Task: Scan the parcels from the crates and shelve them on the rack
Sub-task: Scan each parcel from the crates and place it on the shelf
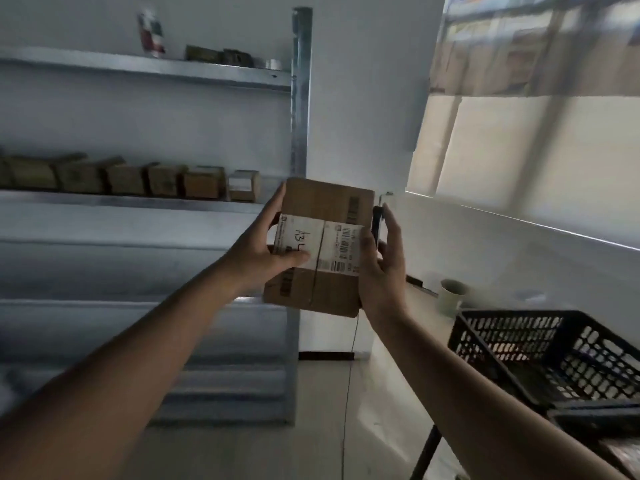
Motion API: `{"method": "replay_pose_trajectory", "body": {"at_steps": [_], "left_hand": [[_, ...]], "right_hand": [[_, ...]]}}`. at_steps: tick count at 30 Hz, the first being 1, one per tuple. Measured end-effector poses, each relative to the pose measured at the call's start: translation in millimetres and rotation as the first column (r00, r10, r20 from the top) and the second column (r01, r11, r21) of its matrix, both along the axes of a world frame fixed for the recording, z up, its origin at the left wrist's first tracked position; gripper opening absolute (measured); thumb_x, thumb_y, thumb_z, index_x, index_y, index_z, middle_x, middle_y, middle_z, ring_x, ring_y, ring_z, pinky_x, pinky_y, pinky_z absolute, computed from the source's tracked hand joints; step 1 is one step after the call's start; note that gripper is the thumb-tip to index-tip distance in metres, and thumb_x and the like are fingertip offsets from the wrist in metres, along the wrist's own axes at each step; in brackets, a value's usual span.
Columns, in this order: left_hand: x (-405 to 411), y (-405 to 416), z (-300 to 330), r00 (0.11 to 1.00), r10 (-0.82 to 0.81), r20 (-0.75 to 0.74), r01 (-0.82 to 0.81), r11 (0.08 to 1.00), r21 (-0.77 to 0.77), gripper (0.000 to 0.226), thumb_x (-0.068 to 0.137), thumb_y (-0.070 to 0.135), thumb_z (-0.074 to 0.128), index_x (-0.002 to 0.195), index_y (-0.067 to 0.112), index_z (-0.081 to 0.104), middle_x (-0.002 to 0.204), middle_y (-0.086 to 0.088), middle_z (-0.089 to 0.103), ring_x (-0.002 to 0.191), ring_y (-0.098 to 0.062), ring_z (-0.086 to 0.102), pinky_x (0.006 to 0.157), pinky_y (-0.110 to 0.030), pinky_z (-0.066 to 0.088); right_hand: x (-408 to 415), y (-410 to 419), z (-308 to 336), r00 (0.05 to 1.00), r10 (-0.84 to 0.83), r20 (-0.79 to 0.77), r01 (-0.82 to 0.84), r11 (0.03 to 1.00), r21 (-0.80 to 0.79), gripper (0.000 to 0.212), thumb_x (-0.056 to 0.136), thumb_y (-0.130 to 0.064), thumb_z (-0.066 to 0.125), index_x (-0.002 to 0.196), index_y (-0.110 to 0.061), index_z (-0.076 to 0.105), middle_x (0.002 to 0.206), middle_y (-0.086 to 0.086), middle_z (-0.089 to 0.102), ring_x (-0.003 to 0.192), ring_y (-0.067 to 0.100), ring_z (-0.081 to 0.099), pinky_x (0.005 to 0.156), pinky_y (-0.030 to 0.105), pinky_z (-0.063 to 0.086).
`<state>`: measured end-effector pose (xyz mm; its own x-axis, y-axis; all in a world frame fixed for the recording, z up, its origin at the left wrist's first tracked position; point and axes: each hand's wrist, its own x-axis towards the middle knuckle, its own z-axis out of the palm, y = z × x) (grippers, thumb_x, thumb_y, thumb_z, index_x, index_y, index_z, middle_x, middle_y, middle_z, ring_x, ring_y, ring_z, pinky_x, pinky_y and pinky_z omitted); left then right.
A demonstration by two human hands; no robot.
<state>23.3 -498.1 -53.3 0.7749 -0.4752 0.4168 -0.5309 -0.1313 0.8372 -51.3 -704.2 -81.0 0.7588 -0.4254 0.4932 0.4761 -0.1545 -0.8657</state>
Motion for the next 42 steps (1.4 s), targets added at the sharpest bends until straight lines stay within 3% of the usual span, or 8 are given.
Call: {"method": "replay_pose_trajectory", "body": {"at_steps": [3, 8, 15, 20, 24, 29, 36, 42], "left_hand": [[8.9, 67.2, -4.4, 0.999, 0.041, 0.001, -0.041, 0.999, -0.009, 0.117, 0.085, 0.013, 0.085, 0.152, 0.073, 0.01, 0.14, 0.045, 0.033, 0.111, 0.029, 0.051, 0.081, -0.009, 0.053], [19.3, 170.1, -10.8, 0.984, 0.181, -0.01, -0.18, 0.983, 0.022, 0.117, 0.083, 0.021, 0.088, 0.149, 0.076, 0.008, 0.163, 0.025, 0.022, 0.106, 0.037, 0.044, 0.091, -0.009, 0.05], [40.2, 285.8, -22.8, 0.939, 0.341, -0.047, -0.341, 0.94, 0.005, 0.117, 0.085, 0.016, 0.086, 0.155, 0.069, 0.008, 0.17, 0.008, 0.027, 0.123, 0.002, 0.063, 0.099, -0.029, 0.058], [78.2, 356.3, -41.6, 0.883, 0.468, -0.041, -0.467, 0.884, 0.037, 0.118, 0.085, 0.018, 0.087, 0.162, 0.057, 0.005, 0.165, 0.01, 0.034, 0.118, 0.023, 0.053, 0.087, -0.007, 0.051], [119.1, 407.2, -49.9, 0.828, 0.561, -0.03, -0.557, 0.827, 0.079, 0.118, 0.084, 0.022, 0.087, 0.158, 0.063, 0.005, 0.169, 0.011, 0.028, 0.138, 0.008, 0.045, 0.109, -0.036, 0.053], [174.3, 471.8, -62.2, 0.765, 0.641, -0.052, -0.638, 0.767, 0.071, 0.116, 0.085, 0.018, 0.086, 0.159, 0.063, 0.008, 0.163, 0.017, 0.034, 0.117, 0.032, 0.045, 0.087, -0.01, 0.053], [218.0, 568.2, -72.3, 0.674, 0.73, -0.116, -0.728, 0.682, 0.065, 0.114, 0.086, 0.017, 0.085, 0.158, 0.063, 0.009, 0.137, 0.043, 0.041, 0.115, 0.03, 0.048, 0.089, -0.017, 0.057], [248.1, 674.6, -94.8, 0.633, 0.758, -0.157, -0.762, 0.646, 0.044, 0.115, 0.083, 0.021, 0.086, 0.159, 0.062, 0.01, 0.138, 0.028, 0.048, 0.117, 0.022, 0.055, 0.086, -0.021, 0.059]], "right_hand": [[19.9, 61.6, -5.0, 0.998, 0.067, 0.007, -0.067, 0.997, 0.024, 0.055, 0.11, -0.039, 0.053, 0.161, -0.043, 0.034, 0.127, 0.008, 0.067, 0.106, 0.012, 0.074, 0.078, 0.041, 0.067], [52.8, 159.5, -12.8, 0.982, 0.189, -0.018, -0.188, 0.981, 0.048, 0.056, 0.11, -0.038, 0.055, 0.162, -0.042, 0.034, 0.127, 0.012, 0.068, 0.105, 0.018, 0.075, 0.076, 0.033, 0.065], [113.4, 272.8, -21.5, 0.94, 0.328, -0.09, -0.326, 0.945, 0.037, 0.053, 0.109, -0.044, 0.057, 0.157, -0.052, 0.036, 0.128, 0.01, 0.069, 0.106, 0.023, 0.076, 0.078, 0.043, 0.067], [176.4, 345.0, -36.5, 0.895, 0.43, -0.119, -0.43, 0.902, 0.034, 0.056, 0.108, -0.045, 0.056, 0.158, -0.052, 0.034, 0.132, 0.014, 0.067, 0.109, 0.024, 0.074, 0.083, 0.046, 0.067], [238.6, 399.0, -52.6, 0.846, 0.514, -0.145, -0.509, 0.858, 0.072, 0.053, 0.107, -0.045, 0.059, 0.153, -0.057, 0.036, 0.133, 0.009, 0.066, 0.107, 0.017, 0.074, 0.079, 0.035, 0.066], [319.1, 470.6, -64.0, 0.79, 0.584, -0.184, -0.581, 0.81, 0.078, 0.054, 0.107, -0.047, 0.058, 0.156, -0.053, 0.036, 0.137, 0.006, 0.066, 0.117, 0.018, 0.071, 0.087, 0.042, 0.066], [393.8, 579.5, -69.8, 0.704, 0.673, -0.229, -0.681, 0.73, 0.053, 0.047, 0.107, -0.048, 0.057, 0.149, -0.06, 0.04, 0.125, 0.0, 0.069, 0.11, 0.014, 0.073, 0.084, 0.042, 0.067], [434.5, 691.2, -88.1, 0.662, 0.714, -0.226, -0.726, 0.687, 0.044, 0.048, 0.107, -0.044, 0.058, 0.15, -0.055, 0.04, 0.116, -0.006, 0.07, 0.102, 0.003, 0.073, 0.076, 0.027, 0.065]]}}
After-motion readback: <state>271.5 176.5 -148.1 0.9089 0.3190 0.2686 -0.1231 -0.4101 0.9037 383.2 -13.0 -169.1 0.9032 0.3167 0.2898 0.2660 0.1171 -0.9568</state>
